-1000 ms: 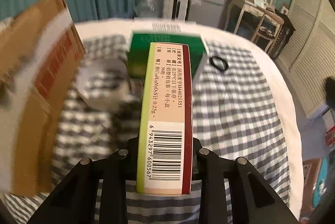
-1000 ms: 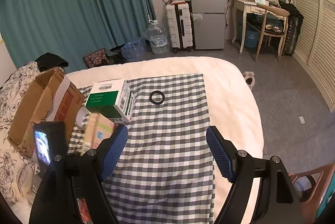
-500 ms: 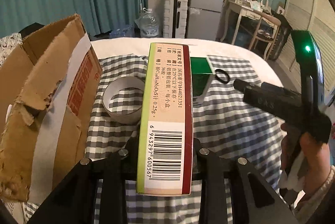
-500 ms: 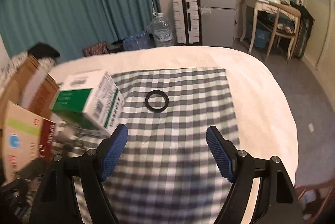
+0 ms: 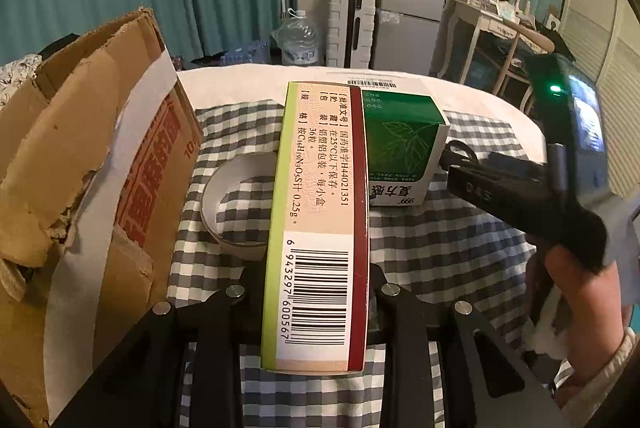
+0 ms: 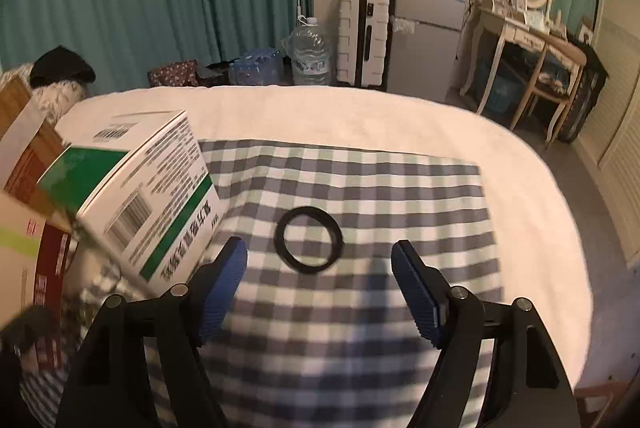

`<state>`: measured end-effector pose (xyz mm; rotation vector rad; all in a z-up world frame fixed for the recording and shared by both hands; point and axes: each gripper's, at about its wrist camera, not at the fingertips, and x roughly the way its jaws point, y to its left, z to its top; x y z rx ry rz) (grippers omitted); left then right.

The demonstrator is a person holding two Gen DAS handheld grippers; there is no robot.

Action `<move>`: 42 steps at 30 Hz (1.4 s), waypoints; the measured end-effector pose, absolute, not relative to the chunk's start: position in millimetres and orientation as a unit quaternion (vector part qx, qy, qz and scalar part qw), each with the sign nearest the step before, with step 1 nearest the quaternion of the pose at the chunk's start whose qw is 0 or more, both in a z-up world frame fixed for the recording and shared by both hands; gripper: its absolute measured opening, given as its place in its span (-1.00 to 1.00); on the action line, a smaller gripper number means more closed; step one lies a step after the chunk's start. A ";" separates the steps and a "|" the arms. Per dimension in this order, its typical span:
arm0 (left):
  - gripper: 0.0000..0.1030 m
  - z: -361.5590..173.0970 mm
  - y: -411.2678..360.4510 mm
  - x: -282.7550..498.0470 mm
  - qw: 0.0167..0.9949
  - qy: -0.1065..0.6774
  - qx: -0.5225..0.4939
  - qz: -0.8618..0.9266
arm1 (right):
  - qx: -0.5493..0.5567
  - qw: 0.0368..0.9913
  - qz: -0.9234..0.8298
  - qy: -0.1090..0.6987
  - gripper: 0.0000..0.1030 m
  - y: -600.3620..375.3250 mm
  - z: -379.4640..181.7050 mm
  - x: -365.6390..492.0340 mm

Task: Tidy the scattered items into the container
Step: 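Carry both boxes into the cardboard box and open both tools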

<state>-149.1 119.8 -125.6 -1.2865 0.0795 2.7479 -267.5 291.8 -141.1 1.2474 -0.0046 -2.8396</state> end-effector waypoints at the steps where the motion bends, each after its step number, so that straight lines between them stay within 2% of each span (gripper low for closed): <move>1: -0.43 -126.5 119.5 -148.4 0.052 0.027 -0.424 0.904 | 0.410 0.021 -0.912 0.001 -0.13 290.5 -144.7 -270.7; 4: -0.43 -127.3 118.9 -147.8 0.049 0.032 -0.427 0.902 | 0.418 0.032 -0.908 0.011 -0.74 289.2 -149.5 -267.5; 5: -0.43 -125.8 119.1 -146.3 0.049 0.032 -0.426 0.903 | 0.415 0.044 -0.909 0.001 -0.87 291.3 -147.0 -264.9; 6: -0.43 -124.1 119.2 -144.4 0.049 0.033 -0.424 0.904 | 0.419 0.056 -0.906 -0.013 -0.90 294.3 -145.1 -263.1; 11: -0.43 -106.5 122.7 -133.2 0.057 0.033 -0.409 0.910 | 0.421 0.054 -0.906 -0.005 -0.90 306.8 -128.7 -244.2; 17: -0.43 -66.6 116.0 -107.4 0.076 0.019 -0.382 0.921 | 0.399 0.068 -0.908 -0.112 -0.90 326.9 -79.2 -194.3; 19: -0.43 -47.6 110.5 -96.9 0.085 0.008 -0.369 0.926 | 0.394 0.079 -0.907 -0.125 -0.90 321.6 -63.2 -171.4; 30: -0.42 46.0 33.7 -63.0 0.096 -0.027 -0.336 0.937 | 0.355 0.157 -0.921 -0.043 -0.90 223.4 39.6 -66.3; 33: -0.42 49.4 -0.8 -57.5 0.083 -0.018 -0.334 0.939 | 0.353 0.185 -0.916 -0.046 -0.90 191.4 52.8 -62.6; 37: -0.42 34.5 -52.1 -64.3 0.053 -0.069 -0.355 0.931 | 0.362 0.222 -0.903 -0.059 -0.89 145.7 55.0 -69.6; 42: -0.42 16.9 -81.9 -75.3 0.045 -0.089 -0.366 0.925 | 0.378 0.255 -0.888 -0.052 -0.89 83.5 46.9 -87.2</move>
